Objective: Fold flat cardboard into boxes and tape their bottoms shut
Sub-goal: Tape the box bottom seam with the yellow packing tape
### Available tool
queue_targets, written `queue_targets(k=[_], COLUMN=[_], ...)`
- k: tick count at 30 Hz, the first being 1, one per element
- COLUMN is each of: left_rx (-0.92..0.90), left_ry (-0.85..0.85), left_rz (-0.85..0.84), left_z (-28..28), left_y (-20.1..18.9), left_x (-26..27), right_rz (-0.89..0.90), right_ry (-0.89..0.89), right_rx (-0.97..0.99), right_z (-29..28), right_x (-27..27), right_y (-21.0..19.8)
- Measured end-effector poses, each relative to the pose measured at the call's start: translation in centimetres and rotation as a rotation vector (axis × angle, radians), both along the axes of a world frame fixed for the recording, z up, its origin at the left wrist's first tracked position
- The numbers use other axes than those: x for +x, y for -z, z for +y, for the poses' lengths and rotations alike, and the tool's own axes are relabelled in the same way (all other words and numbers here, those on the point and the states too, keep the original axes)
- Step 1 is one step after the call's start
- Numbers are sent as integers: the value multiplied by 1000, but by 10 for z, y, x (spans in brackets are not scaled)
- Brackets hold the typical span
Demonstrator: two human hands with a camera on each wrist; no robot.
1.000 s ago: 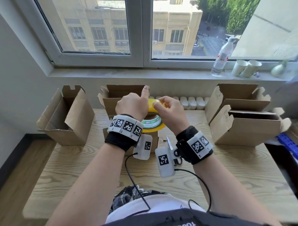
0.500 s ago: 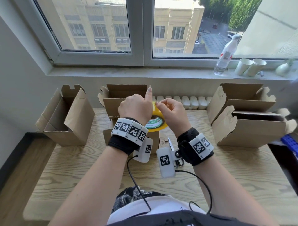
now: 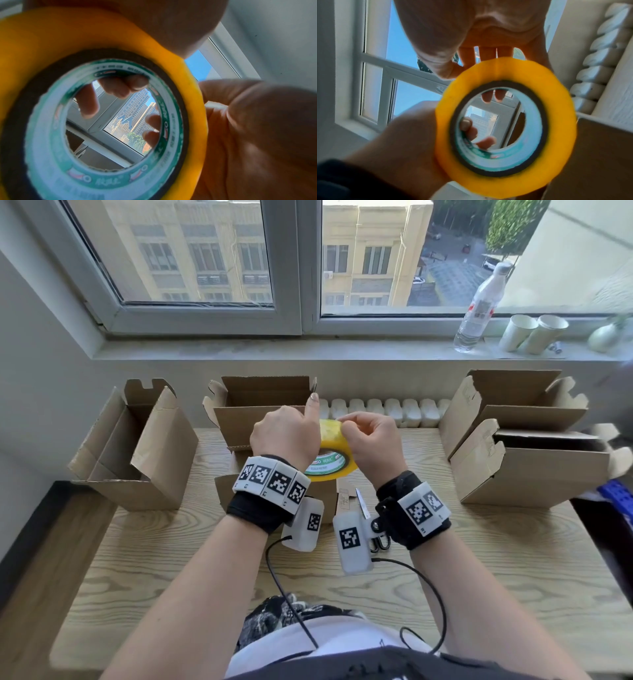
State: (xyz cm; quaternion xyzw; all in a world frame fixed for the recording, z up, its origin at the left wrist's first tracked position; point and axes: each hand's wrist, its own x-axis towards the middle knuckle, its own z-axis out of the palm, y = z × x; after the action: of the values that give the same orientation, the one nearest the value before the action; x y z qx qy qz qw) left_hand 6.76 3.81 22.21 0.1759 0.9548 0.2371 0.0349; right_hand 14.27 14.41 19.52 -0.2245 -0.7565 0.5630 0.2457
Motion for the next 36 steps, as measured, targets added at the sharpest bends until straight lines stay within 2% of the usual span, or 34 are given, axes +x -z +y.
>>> queue_targets(k=[3,6,10,13,16,21,24,31,33,36], left_rx=[2,24,137,146,123,36,-5,-15,4,67], left_ry=[22,82,130,51,-1,58,98,109,96,38], left_rz=[-73,-199,-243,-144,-19,170,274,336,305,199], left_z=[-3,-6,-1,1,2,4,4,2,1,-2], left_y=[-1,-2,2,7,6,-4,-6,-10,-9,-11], left_x=[-12,-22,-13,-4,1,4,6,10,9,6], right_rz=[-17,-1,-44,-19,-15,-88,-180,-150,-112,-12], right_ry=[49,-31,-109,-98,-102,-51,-43,-101,-127,-140], right_rx=[5,-66,77,114,389,852,959,846,743,469], right_z=[7,8,5,7,8,0,-4,-8,-5,2], right_x=[2,1,2,1,0,6,6,10,8,7], right_y=[8,8,5,6,10,1,-5,-7,-3,3])
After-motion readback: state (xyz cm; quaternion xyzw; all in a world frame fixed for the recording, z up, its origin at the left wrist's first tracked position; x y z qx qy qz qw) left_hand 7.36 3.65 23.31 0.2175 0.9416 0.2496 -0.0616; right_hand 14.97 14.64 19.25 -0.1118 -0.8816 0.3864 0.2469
